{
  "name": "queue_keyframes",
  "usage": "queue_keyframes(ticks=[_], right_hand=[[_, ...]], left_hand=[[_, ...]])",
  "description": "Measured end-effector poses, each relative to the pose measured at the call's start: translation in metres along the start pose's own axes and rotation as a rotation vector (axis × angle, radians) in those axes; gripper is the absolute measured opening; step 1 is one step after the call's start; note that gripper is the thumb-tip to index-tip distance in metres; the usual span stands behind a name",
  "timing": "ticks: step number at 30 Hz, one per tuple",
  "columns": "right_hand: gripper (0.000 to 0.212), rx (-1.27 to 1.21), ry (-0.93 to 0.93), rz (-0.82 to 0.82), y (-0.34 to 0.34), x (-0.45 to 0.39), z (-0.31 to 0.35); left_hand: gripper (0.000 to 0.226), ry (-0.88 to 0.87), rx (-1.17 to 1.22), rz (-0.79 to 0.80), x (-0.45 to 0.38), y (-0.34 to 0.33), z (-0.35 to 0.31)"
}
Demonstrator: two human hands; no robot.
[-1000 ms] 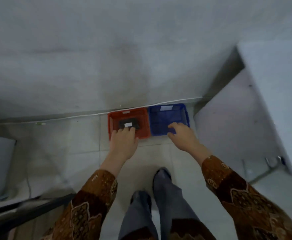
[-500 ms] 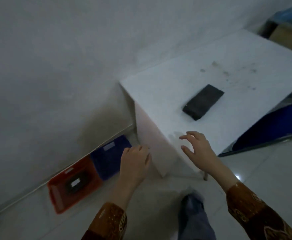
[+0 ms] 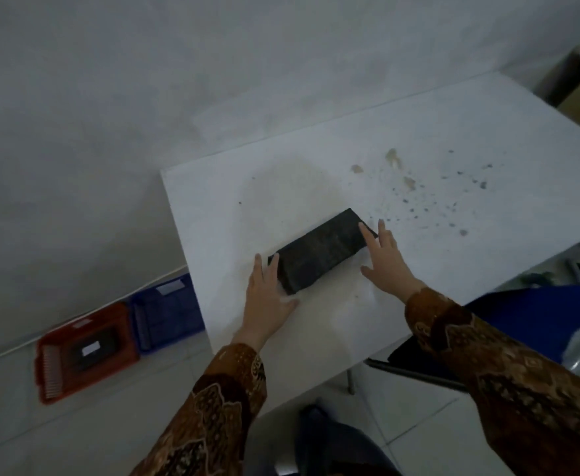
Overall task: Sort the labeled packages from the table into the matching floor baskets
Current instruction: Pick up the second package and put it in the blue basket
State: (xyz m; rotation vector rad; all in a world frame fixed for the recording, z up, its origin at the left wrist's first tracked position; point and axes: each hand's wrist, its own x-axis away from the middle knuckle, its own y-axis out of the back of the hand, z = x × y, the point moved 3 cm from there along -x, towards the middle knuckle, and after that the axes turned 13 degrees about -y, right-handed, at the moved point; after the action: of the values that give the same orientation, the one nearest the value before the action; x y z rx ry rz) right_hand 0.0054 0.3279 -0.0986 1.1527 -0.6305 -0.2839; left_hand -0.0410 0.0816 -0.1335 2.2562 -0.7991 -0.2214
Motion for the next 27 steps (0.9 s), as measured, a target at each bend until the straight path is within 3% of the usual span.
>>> queue_keyframes(ticks=[5,10,17,21,24,27], right_hand=[[0.075,-0.198,0.035,0.097,-0.003,-0.032,-0.003],[0.059,-0.346,0.161,-0.038,0.022,-0.045,-0.004],[0.036,-0.431,0.245,0.087,0.079,-0.065,0.017],[0.030,-0.590,0.228,0.114,0.096,-0.069,0.038],[0.020,-0.794,0.213,0.153,0.101,-0.064,0.050],[0.029,-0.937,0.151,0.092,0.097,-0.061,0.057]], left_hand=[[0.089,-0.028,0.004,-0.032,-0.025,-0.004,-0.001],[0.079,-0.066,0.166,-0.054,-0.036,0.019,0.003],[0.012,0.076,0.518,-0.210,-0.060,0.093,-0.006],[0.032,0.155,0.593,-0.319,-0.078,0.121,-0.021],[0.046,0.171,0.603,-0.306,-0.081,0.127,-0.028],[0.046,0.165,0.597,-0.280,-0.077,0.121,-0.031]])
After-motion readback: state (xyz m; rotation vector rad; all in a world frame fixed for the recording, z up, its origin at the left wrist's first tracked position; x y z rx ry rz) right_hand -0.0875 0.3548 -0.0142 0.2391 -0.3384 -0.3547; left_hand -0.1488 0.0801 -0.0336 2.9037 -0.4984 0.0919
